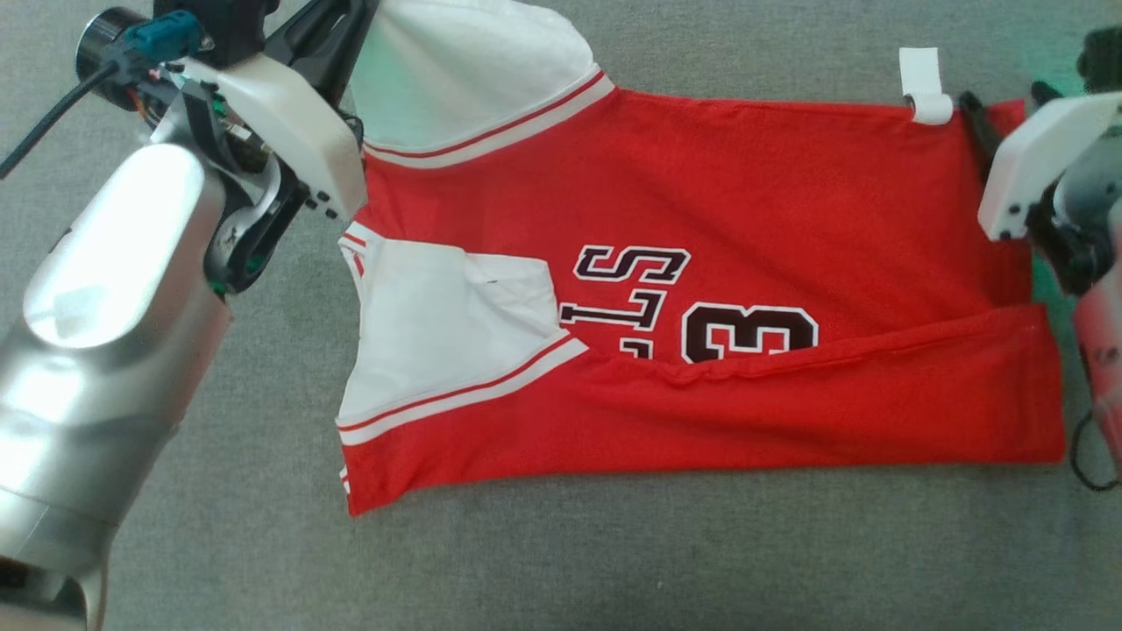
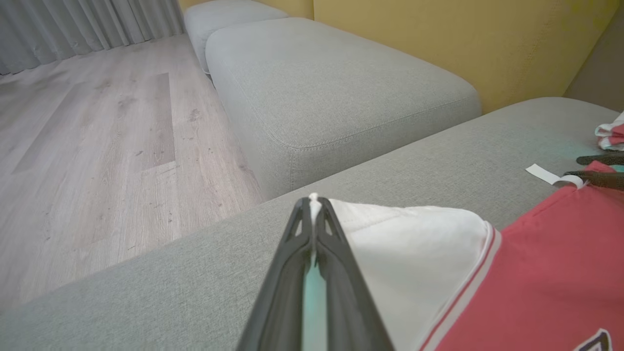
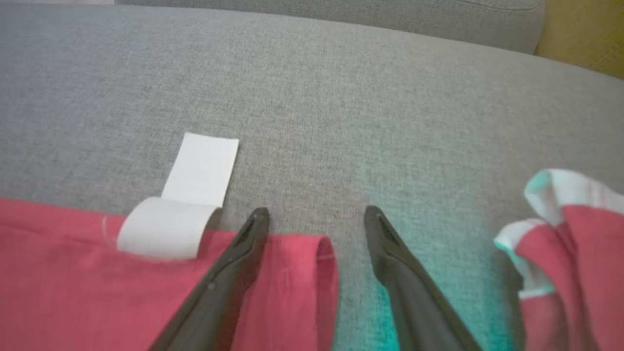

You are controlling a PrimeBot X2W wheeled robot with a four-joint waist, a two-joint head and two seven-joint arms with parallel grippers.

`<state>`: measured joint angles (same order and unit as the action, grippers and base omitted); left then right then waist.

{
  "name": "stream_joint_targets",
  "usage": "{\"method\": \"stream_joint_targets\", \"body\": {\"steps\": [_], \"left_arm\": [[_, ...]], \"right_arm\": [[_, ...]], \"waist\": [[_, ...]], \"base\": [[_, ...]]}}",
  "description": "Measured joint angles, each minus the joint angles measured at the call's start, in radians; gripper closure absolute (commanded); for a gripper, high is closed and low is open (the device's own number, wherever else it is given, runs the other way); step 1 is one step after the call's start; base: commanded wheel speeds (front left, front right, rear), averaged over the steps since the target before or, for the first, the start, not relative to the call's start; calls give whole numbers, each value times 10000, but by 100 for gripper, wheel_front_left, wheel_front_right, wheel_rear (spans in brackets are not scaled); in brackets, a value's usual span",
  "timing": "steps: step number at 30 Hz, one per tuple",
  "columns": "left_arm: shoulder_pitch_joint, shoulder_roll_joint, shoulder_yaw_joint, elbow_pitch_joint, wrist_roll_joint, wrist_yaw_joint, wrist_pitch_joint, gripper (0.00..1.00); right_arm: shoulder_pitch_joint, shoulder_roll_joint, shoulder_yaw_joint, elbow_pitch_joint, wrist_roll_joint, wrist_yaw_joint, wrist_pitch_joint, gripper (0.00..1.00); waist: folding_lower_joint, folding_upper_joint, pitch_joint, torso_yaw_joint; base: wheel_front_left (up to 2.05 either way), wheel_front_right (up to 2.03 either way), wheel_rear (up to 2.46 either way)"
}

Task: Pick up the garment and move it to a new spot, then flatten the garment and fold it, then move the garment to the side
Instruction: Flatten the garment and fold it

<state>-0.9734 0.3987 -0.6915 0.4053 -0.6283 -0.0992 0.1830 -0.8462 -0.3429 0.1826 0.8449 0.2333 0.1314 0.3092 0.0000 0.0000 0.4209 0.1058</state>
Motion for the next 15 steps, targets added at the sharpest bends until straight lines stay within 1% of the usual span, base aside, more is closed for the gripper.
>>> {"method": "stream_joint_targets", "body": {"steps": [1,2,4,10,15], "left_arm": [[4,13,-10,-21,0,38,8,100],[8,35,-10,-52,-2,46,8,100],[11,84,-10,-65,-59,117,10,100],[49,303,151,337,-73,362,-153,100],[-152,420,445,1147,-44,491,-566,100]], "right_arm": [[-128,8,36,109,128,0,8,80],[-192,10,86,165,236,0,4,100],[-263,42,234,251,368,0,-46,100],[-317,186,600,297,1143,0,-727,100],[-1172,357,614,211,1833,0,-1104,100]], "waist": [[0,0,15,-4],[0,0,22,-21],[0,0,24,-78],[0,0,-61,-381],[0,0,-21,-710]], "base": [[0,0,0],[0,0,0],[0,0,0],[0,0,0],[0,0,0]]}}
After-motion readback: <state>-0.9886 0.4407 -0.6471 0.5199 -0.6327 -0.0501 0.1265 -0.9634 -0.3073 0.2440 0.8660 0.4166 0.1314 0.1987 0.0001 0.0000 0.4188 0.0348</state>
